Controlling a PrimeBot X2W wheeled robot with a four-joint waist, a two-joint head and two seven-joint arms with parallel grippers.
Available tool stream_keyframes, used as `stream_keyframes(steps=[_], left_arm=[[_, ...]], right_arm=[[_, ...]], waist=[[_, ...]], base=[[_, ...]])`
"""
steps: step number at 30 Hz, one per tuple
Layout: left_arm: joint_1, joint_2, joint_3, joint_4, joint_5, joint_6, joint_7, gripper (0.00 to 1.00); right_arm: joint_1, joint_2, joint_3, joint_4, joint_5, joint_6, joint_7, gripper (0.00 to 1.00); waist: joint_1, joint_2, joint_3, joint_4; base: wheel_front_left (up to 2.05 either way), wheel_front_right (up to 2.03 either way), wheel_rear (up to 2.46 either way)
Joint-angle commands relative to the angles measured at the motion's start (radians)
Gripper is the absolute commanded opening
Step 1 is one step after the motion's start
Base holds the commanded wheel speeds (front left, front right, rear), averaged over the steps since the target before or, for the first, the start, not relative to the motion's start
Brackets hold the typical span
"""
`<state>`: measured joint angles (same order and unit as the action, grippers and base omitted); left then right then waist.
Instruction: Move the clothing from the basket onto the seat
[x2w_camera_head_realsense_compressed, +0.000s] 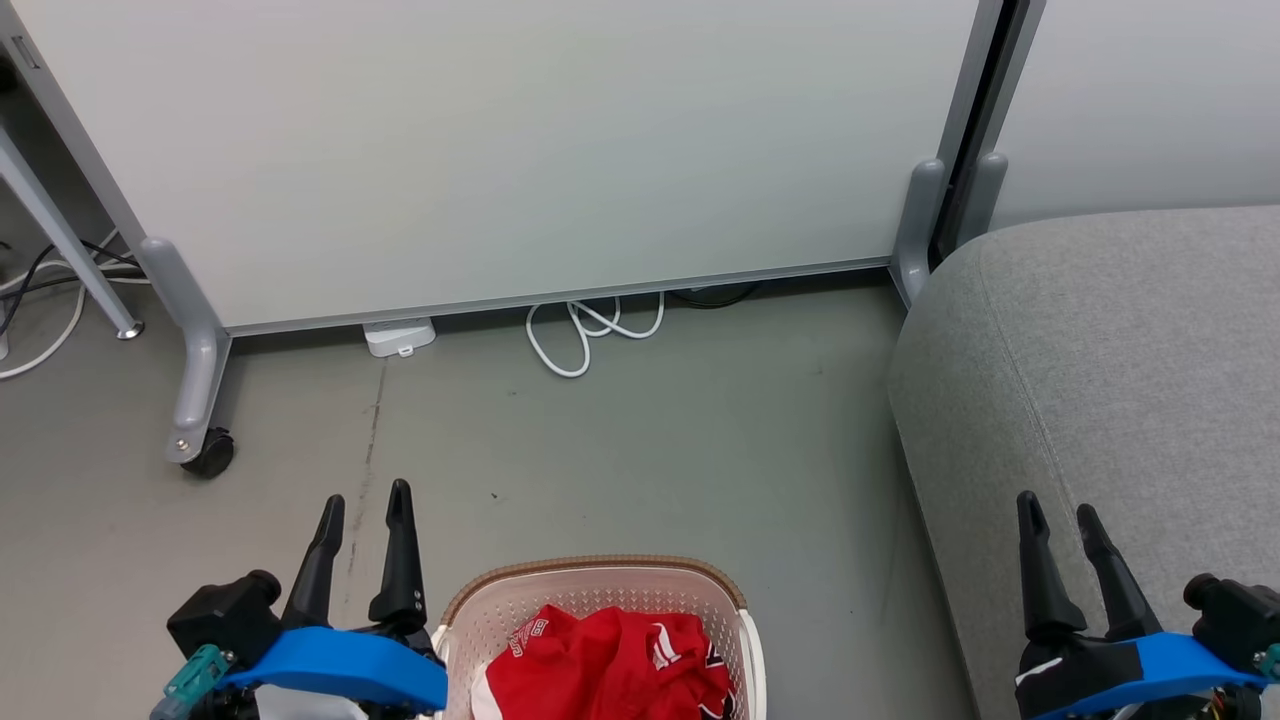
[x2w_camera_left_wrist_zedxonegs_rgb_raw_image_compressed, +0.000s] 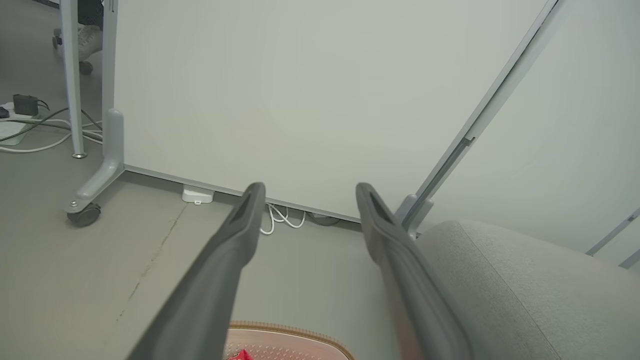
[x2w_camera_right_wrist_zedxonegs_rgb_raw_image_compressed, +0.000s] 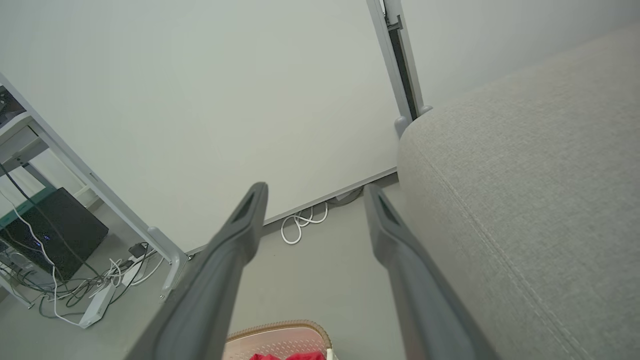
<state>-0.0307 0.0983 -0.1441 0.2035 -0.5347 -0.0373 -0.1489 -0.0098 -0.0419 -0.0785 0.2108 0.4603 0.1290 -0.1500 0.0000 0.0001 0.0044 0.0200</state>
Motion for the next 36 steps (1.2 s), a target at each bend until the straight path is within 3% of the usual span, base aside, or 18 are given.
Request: stream_keyframes(steps=[1,36], left_arm=[[-0.003,0.003,-0.005,-0.008,0.023,-0.006,-0.009,1.00],[0.018,-0.036,0.006,0.016,0.268,-0.048,-0.087,1.00]], right_arm=[[0.005,-0.008,-0.001,-0.010,-0.029,0.002,-0.008,1.00],[0.031,-0.010,0.004,-0.016,-0.342,0.002,-0.084,1.00]], waist=[[0.0000,-0.0001,0.000,0.000],[0.0000,-0.0001,-0.002,0.011]], base=[[0.00,0.00,0.00],[0.00,0.00,0.00]])
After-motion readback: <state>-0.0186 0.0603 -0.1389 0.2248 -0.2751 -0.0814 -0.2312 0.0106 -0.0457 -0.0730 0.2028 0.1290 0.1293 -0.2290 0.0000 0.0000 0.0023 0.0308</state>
